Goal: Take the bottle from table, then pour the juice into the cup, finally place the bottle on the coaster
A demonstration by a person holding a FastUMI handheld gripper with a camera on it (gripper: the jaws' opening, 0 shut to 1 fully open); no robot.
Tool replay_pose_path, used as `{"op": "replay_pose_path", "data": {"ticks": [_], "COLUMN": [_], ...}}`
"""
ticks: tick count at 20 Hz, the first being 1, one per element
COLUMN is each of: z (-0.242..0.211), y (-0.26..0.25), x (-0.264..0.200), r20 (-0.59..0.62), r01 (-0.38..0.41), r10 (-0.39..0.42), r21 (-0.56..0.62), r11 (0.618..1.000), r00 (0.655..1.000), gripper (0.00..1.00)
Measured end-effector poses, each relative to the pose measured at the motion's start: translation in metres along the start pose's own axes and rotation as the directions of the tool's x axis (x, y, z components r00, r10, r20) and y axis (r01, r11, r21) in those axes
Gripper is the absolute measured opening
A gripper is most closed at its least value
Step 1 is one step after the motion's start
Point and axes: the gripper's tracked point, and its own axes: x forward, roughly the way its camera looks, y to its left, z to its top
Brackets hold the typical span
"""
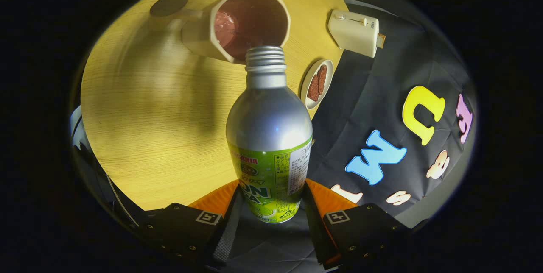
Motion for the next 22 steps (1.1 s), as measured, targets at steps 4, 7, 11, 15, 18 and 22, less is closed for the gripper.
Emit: {"op": "replay_pose_path", "data": {"ticks": [4, 7, 11, 15, 18, 22], "z": [0.0019, 0.0026, 0.0013, 0.0037, 0.0047, 0.0063], "y": [0.0007, -0.0004, -0.0003, -0.0005, -0.0026, -0.0074], "x": [-0.0027, -0.0027, -0.0039, -0.0065, -0.0076, -0.0090], "r20": [-0.009, -0.020, -0.038, -0.042, -0.050, -0.061], "r01": [-0.023, -0.038, -0.056, -0.074, -0.081, -0.084], "r10": [0.023, 0.037, 0.054, 0.072, 0.078, 0.078], "r21": [-0.013, -0.024, -0.043, -0.057, -0.073, -0.109], "r11": [1.000, 0.999, 0.998, 0.996, 0.994, 0.990], "r00": [1.000, 0.999, 0.998, 0.997, 0.996, 0.995], "gripper": [0.74, 0.74, 0.74, 0.74, 0.74, 0.74]}}
